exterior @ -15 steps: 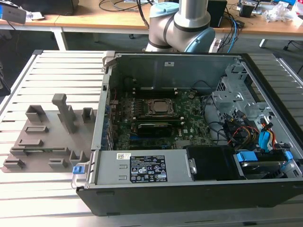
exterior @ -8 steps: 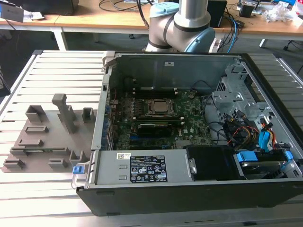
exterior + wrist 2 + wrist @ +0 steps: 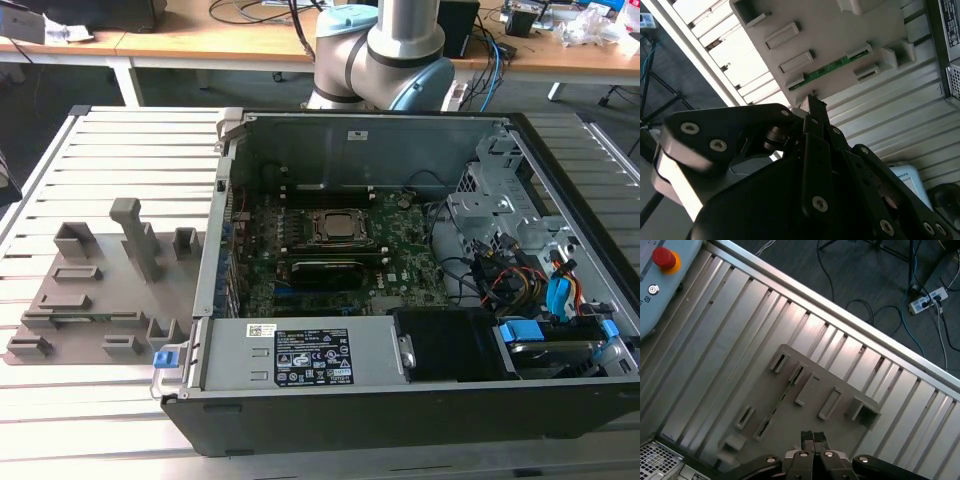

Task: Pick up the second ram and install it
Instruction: 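Pick up the second ram and move it above second insertion slot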

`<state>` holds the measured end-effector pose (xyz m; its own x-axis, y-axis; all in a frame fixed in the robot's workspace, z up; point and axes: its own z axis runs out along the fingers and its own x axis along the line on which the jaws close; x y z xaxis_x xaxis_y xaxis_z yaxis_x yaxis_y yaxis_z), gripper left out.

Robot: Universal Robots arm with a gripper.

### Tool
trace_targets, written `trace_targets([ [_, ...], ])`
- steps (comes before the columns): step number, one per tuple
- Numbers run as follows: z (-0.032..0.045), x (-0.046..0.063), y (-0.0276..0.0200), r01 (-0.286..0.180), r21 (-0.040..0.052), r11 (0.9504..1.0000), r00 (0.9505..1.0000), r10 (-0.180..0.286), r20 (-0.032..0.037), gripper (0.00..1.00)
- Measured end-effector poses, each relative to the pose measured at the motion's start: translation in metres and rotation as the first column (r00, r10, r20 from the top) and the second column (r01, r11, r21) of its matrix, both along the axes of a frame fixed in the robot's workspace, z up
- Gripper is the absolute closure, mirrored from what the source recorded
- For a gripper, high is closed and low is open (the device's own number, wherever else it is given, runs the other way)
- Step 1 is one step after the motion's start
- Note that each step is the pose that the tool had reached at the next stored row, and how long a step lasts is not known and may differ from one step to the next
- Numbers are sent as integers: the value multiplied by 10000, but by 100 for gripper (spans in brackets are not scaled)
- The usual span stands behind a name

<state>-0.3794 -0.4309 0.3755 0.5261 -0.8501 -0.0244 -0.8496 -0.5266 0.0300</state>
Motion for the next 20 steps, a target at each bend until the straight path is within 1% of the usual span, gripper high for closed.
trace_targets([
  [2,0,0,0,-230,0,9997,9997,230,0,90],
  [4,0,0,0,-591,0,9983,9983,591,0,90],
  [7,0,0,0,-1139,0,9935,9935,1139,1,90],
  [11,0,0,0,-1184,0,9930,9930,1184,0,90],
  [14,0,0,0,-823,-8,9966,9966,823,0,90],
  [15,-1,0,1,-602,-9,9982,9982,602,-1,90],
  [16,-1,0,0,-243,-9,9997,9997,243,-1,90],
  [17,-2,0,0,12,-8,10000,10000,-12,-1,90],
  [18,-3,0,0,324,-9,9995,9995,-324,-1,90],
  [19,-4,0,0,781,-9,9969,9969,-781,-1,90],
  [20,-4,0,0,1132,-9,9936,9936,-1132,-1,90],
])
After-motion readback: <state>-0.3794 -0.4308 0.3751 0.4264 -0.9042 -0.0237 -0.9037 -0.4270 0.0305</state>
